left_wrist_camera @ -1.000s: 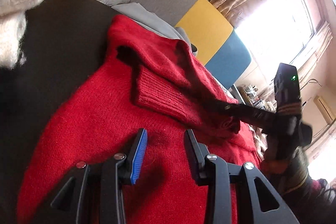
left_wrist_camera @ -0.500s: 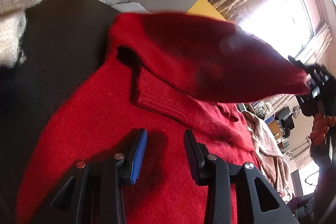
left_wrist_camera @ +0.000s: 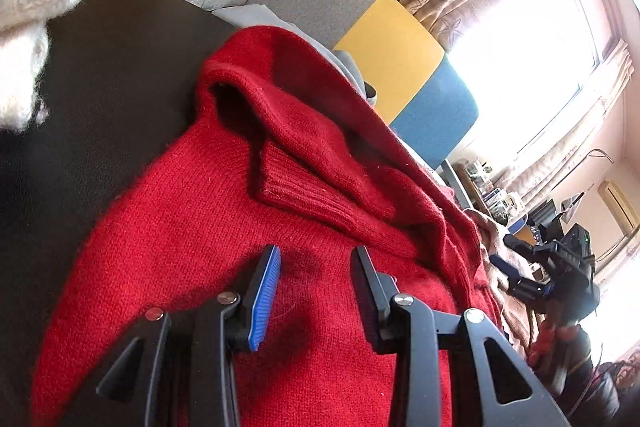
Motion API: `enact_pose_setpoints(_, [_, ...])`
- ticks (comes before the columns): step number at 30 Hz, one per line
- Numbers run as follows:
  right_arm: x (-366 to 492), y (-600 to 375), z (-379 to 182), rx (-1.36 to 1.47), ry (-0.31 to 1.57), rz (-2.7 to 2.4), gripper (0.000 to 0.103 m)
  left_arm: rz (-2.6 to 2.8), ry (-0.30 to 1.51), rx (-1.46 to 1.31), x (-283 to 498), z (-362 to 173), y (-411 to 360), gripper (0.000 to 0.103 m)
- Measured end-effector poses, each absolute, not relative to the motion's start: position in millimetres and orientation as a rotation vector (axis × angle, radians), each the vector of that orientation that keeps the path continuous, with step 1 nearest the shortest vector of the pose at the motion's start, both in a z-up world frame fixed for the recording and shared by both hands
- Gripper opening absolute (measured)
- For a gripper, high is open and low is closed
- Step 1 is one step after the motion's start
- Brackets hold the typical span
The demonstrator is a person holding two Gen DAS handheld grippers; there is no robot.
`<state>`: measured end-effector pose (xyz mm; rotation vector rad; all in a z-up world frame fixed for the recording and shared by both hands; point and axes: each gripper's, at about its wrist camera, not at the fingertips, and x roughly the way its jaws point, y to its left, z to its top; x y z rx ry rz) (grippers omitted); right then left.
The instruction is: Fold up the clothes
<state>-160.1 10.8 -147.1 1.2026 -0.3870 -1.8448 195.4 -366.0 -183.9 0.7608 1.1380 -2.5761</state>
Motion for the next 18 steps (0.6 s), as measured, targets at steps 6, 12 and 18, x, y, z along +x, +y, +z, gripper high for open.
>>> enact_pose_setpoints(6, [-139,-47,-163,1.132,-0.01,-1.901,0.059,-2.576,1.144,0.759,197,-184,-369,0.036])
enact_pose_setpoints(12, [-105,-68,-137,1.081,0.151,-1.799,0.013,-2.57,1.18,0.791,196,-182,-373,0.036])
enact_pose_setpoints(18, [-101,-48,-15,0.901,-0.043,-1.716,0.013,-2.557,1.356,0.818,198,-171,-402,0.038])
